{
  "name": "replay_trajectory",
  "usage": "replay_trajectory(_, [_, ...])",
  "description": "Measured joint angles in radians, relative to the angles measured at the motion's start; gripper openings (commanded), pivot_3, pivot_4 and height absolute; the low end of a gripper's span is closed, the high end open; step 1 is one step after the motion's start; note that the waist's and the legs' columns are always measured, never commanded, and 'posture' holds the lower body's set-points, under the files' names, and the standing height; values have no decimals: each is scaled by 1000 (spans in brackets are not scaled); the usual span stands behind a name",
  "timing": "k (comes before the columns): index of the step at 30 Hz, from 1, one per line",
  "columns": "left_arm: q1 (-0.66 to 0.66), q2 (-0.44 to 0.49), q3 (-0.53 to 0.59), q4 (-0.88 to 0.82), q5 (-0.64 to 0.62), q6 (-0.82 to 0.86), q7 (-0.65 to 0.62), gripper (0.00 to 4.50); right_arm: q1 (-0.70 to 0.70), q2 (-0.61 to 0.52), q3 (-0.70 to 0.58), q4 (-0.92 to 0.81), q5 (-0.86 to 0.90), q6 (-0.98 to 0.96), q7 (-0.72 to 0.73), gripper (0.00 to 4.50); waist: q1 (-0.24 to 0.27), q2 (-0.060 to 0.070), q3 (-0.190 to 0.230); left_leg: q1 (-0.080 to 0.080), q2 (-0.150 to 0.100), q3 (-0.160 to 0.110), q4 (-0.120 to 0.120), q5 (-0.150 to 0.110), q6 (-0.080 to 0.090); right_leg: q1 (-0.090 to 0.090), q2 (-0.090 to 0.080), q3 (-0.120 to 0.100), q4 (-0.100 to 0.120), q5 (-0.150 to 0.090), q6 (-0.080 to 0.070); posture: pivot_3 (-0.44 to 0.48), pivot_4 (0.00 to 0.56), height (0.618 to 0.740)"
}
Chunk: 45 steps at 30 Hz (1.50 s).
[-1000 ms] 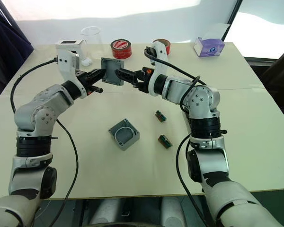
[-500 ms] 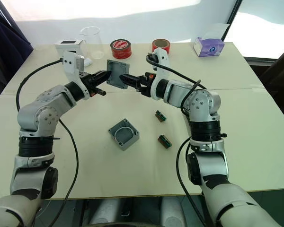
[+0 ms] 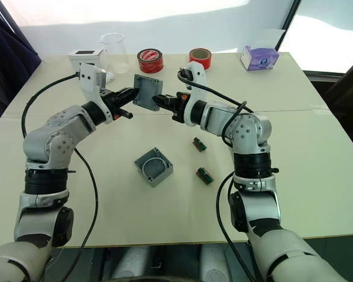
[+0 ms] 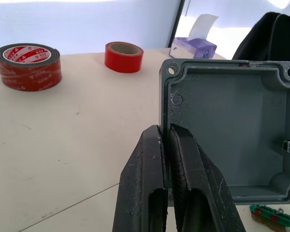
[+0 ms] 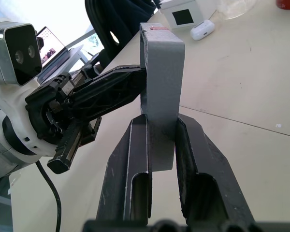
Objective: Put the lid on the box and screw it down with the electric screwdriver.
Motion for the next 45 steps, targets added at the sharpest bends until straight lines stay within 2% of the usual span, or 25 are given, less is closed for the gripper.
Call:
replay_trajectory(2, [0, 3, -1, -3, -1, 0, -17, 898, 2, 0, 0, -3, -6, 0, 1, 116, 0, 0, 0, 0, 0, 0, 0, 0, 0, 0, 0, 0, 0, 0, 0, 0, 150, 740])
replay_trajectory(4, [3, 12, -9, -21, -3, 0, -40, 1796, 11, 1, 0, -3, -12, 0, 0, 116, 0, 0, 0, 0, 0, 0, 0, 0, 0, 0, 0, 0, 0, 0, 0, 0, 150, 740])
replay_trajectory(7, [8, 25, -8, -36, -9, 2, -63, 2912, 22, 0, 1, -7, -23, -2, 8, 116, -1, 0, 0, 0, 0, 0, 0, 0, 0, 0, 0, 0, 0, 0, 0, 0, 150, 740])
replay_trajectory(12, [15, 86, 31, -45, -72, 56, -116, 2912, 44, -21, 34, -64, -77, -38, 32, 116, -2, 0, 0, 0, 0, 0, 0, 0, 0, -1, 0, 0, 0, 0, 0, 0, 150, 740])
replay_trajectory(14, [20, 140, 57, -64, -101, 86, -147, 2912, 102, -118, 124, -168, -173, -124, 79, 116, 1, 0, 0, 0, 0, 0, 0, 0, 0, -1, 0, 0, 0, 0, 0, 0, 150, 740])
replay_trajectory(15, [22, 178, 85, -64, -112, 98, -161, 2679, 157, -185, 170, -240, -244, -188, 109, 116, 3, 0, 0, 0, 0, 0, 0, 0, 0, -1, 0, 0, 0, 0, 0, 0, 150, 740])
replay_trajectory(17, [24, 205, 103, -64, -115, 108, -170, 2298, 211, -231, 195, -293, -295, -236, 132, 116, 3, 0, 0, 0, 0, 0, 0, 0, 0, 0, 0, 0, -1, 0, 0, 0, 150, 740])
replay_trajectory(18, [30, 219, 104, -64, -118, 113, -183, 1824, 257, -264, 220, -341, -333, -277, 154, 116, 4, 0, 0, 0, 0, 0, 0, 0, 0, 0, 0, 0, -1, 0, 0, 0, 150, 740])
replay_trajectory(23, [92, 259, 82, -59, -118, 124, -238, 42, 467, -438, 377, -523, -607, -549, 210, 116, 3, 0, 0, 0, 0, 1, 0, 0, 0, 0, 0, 0, -1, 0, 0, 0, 150, 740])
replay_trajectory(27, [94, 268, 63, -62, -114, 124, -268, 42, 552, -513, 450, -534, -844, -774, 207, 116, 4, 0, 0, 0, 0, 1, 1, 0, 0, -1, 0, 0, -2, 0, 0, 0, 150, 740])
replay_trajectory(29, [95, 278, 36, -65, -111, 125, -296, 42, 594, -601, 512, -530, -1067, -949, 179, 116, 8, 0, 0, 0, 0, 1, 1, 0, 0, 0, 0, 0, -2, 0, 0, 0, 150, 740])
replay_trajectory(32, [95, 302, -18, -87, -90, 119, -338, 42, 638, -635, 579, -512, -1311, -1106, 138, 116, 5, -1, 0, 0, 0, 1, 1, 0, -1, 0, 0, 0, -2, 0, 0, 0, 150, 740])
replay_trajectory(35, [95, 308, -78, -113, -75, 106, -377, 42, 660, -607, 604, -510, -1465, -1189, 121, 116, 6, -1, 0, 0, 0, 1, 1, 1, -1, 0, 1, 0, -2, 0, 0, 0, 150, 740])
replay_trajectory(45, [96, 325, -145, -130, -30, 79, -428, 42, 680, -453, 612, -505, -1654, -1231, 169, 116, 7, -1, 0, 1, 1, 0, 1, 1, -1, 1, 1, 0, -2, 0, 0, 0, 150, 740])
